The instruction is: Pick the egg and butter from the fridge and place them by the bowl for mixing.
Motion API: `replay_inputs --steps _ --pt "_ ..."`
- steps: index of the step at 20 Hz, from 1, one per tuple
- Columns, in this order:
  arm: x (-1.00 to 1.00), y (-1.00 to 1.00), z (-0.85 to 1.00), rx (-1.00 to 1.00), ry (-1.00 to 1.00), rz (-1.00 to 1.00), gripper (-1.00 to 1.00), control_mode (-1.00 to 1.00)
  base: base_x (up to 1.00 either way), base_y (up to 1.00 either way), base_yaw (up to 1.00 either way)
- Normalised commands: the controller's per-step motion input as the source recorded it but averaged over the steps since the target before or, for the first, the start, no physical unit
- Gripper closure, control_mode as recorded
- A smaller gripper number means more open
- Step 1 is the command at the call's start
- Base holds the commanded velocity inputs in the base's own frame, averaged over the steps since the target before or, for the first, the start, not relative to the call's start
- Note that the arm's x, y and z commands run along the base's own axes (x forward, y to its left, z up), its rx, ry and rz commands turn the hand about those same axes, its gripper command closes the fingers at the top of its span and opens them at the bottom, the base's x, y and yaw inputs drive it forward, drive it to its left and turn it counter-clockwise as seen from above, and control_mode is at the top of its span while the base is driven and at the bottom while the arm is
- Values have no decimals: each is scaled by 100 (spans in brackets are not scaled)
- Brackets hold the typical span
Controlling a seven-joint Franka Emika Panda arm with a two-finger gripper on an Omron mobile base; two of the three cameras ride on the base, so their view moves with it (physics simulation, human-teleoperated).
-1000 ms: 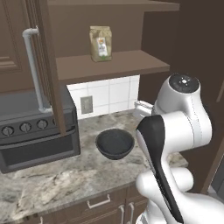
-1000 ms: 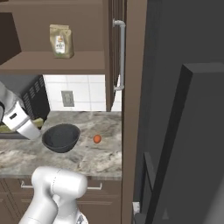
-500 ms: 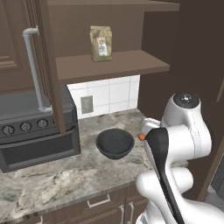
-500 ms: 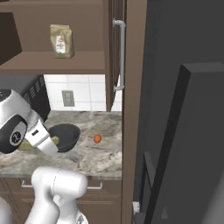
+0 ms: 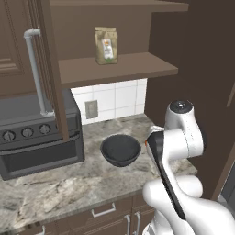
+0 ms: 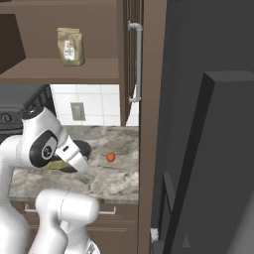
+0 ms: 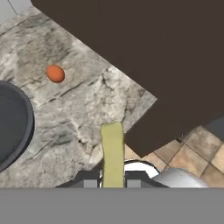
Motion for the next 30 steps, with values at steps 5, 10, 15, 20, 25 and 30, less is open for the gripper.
replay_inputs --steps 5,10,15,20,25,30 --pt "84 -5 -52 -2 0 1 100 -100 0 0 0" --pt "57 -3 -37 7 0 8 100 -100 0 0 0" --pt "11 -5 -29 12 -1 9 100 -100 0 0 0" --pt "3 0 -8 1 1 2 100 -100 0 0 0" --pt "14 0 -37 0 4 0 100 -100 0 0 0" --pt "29 0 -22 -1 0 0 100 -100 0 0 0"
